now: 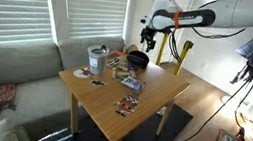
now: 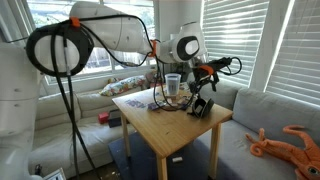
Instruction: Put a wooden block in the silver cup
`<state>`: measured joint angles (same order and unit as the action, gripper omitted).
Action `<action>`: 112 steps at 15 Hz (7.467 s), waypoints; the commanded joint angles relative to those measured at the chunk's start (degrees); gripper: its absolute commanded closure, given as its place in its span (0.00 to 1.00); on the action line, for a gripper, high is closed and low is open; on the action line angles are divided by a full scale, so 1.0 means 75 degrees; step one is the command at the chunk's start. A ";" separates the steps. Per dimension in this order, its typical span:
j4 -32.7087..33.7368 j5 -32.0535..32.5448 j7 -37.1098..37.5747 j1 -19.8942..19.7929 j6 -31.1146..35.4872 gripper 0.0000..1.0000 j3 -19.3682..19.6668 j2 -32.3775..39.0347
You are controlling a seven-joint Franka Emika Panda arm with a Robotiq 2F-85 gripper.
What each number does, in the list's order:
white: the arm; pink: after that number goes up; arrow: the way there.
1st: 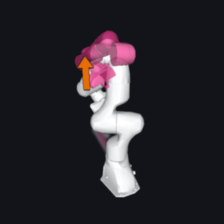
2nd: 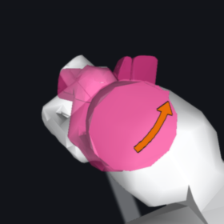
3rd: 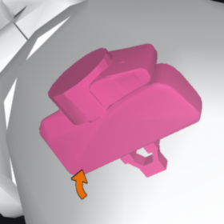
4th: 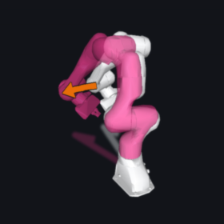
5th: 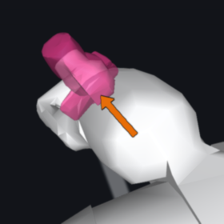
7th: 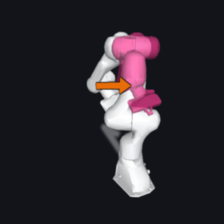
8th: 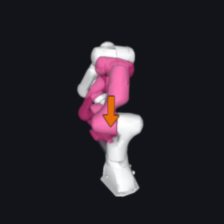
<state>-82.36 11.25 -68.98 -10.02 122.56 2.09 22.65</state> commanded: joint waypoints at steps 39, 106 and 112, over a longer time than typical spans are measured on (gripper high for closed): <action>-0.0624 -0.1068 -0.0760 0.0116 -0.0129 1.00 -0.0236 -0.0530; -0.1824 -0.1024 -0.5367 0.0523 -0.1533 0.00 -0.0704 -0.1082; -0.2095 -0.0803 -0.6940 0.0715 -0.0632 0.00 -0.0749 -0.0775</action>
<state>-97.32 4.32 -116.21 -5.05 114.31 -3.70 15.91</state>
